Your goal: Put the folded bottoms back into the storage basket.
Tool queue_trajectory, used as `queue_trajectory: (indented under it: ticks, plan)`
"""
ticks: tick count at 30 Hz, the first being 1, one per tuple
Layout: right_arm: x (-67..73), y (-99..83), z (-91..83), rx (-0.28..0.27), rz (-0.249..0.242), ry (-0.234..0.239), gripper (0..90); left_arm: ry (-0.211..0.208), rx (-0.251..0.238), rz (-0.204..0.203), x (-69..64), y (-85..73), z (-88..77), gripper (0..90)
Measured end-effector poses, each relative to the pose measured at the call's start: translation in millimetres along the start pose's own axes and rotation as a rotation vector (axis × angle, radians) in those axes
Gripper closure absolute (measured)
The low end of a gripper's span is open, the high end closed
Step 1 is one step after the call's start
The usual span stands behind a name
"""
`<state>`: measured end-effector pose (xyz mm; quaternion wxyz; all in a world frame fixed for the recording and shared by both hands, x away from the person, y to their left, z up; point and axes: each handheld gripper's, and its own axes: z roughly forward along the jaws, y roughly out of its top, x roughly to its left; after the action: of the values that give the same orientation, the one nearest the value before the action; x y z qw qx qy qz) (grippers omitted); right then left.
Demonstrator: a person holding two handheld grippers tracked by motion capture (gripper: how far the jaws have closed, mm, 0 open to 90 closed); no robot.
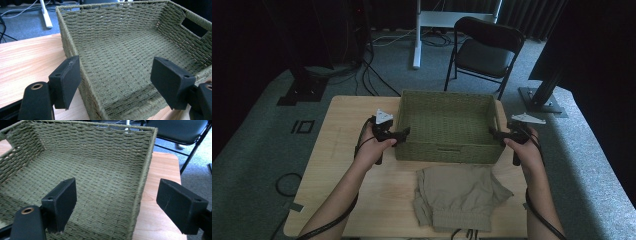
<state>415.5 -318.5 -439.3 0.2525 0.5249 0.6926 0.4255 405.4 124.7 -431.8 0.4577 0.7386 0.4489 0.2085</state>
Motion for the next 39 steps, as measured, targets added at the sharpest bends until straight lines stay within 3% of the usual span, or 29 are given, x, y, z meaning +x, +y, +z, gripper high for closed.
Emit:
queue_trajectory:
  ticks: [9,18,26,29,32,39]
  plan:
    - [8.1,-2.2,-9.6,-0.021,-0.012,0.006,16.3,-0.024,-0.001,0.022,-5.0,-5.8,-8.7,25.7]
    - [14.4,-13.0,-29.4,-0.056,-0.016,0.021,16.3,-0.072,-0.018,0.040,-20.0,-16.2,-19.1,25.7]
    - [22.7,-19.9,-44.7,-0.093,-0.012,0.052,16.2,-0.107,-0.033,0.066,-33.3,-26.3,-27.0,25.7]
    - [27.3,-23.0,-49.0,-0.097,-0.019,0.065,16.2,-0.114,-0.035,0.094,-39.3,-30.0,-29.4,25.7]
    - [32.3,-27.2,-53.1,-0.101,-0.026,0.083,16.2,-0.135,-0.037,0.081,-44.2,-34.4,-30.4,25.7]
    - [43.8,-40.7,-56.9,-0.095,-0.047,0.116,16.2,-0.170,-0.033,0.100,-54.7,-43.9,-31.1,25.6]
